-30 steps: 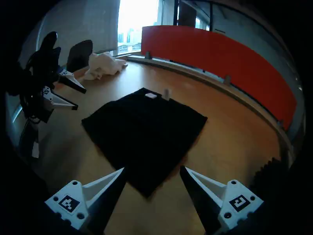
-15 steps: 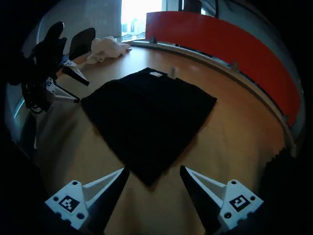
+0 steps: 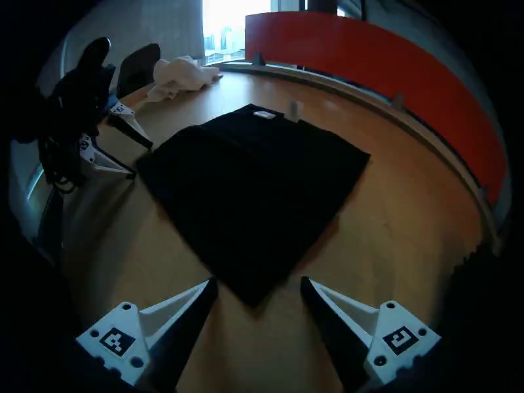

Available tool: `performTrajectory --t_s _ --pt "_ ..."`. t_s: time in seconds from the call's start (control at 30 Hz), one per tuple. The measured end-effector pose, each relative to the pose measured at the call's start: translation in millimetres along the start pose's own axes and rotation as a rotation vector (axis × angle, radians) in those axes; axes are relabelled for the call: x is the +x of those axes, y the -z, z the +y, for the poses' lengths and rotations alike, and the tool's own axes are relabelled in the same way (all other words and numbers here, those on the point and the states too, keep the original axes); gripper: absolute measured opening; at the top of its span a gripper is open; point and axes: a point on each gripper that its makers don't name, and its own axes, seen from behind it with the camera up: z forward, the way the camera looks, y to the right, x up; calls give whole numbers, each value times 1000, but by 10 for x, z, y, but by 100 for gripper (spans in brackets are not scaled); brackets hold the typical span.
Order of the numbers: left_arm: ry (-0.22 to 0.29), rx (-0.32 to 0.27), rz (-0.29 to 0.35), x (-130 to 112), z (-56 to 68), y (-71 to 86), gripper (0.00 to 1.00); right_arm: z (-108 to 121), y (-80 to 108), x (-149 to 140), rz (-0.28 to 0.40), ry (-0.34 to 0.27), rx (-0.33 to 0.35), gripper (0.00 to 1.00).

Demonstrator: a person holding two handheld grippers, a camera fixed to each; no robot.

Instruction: Fold towel

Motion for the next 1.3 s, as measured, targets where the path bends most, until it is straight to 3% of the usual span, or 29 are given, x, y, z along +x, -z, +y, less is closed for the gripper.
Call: performTrajectory --t_s 0.27,0.43,0.7,0.9,1.1,1.17,1.3 --pt "-12 -6 -13 1 1 -8 100 17 7 -6 0 0 1 95" --pt "-18 3 -28 5 0 -12 99 41 14 -7 0 -11 -6 85" --pt "-16 6 -39 15 -1 -26 86 55 9 -4 -2 -15 -7 71" --pt "-31 -6 -42 22 41 -34 74 28 -5 4 -2 -6 3 52" --pt "-37 -12 -46 28 72 -49 52 27 -16 18 -5 -12 6 31" --pt "-37 -14 -49 30 79 -53 51 21 -17 24 -7 -15 10 26" --pt "-33 -9 -55 48 72 -60 24 -3 -17 35 -13 -17 21 21"
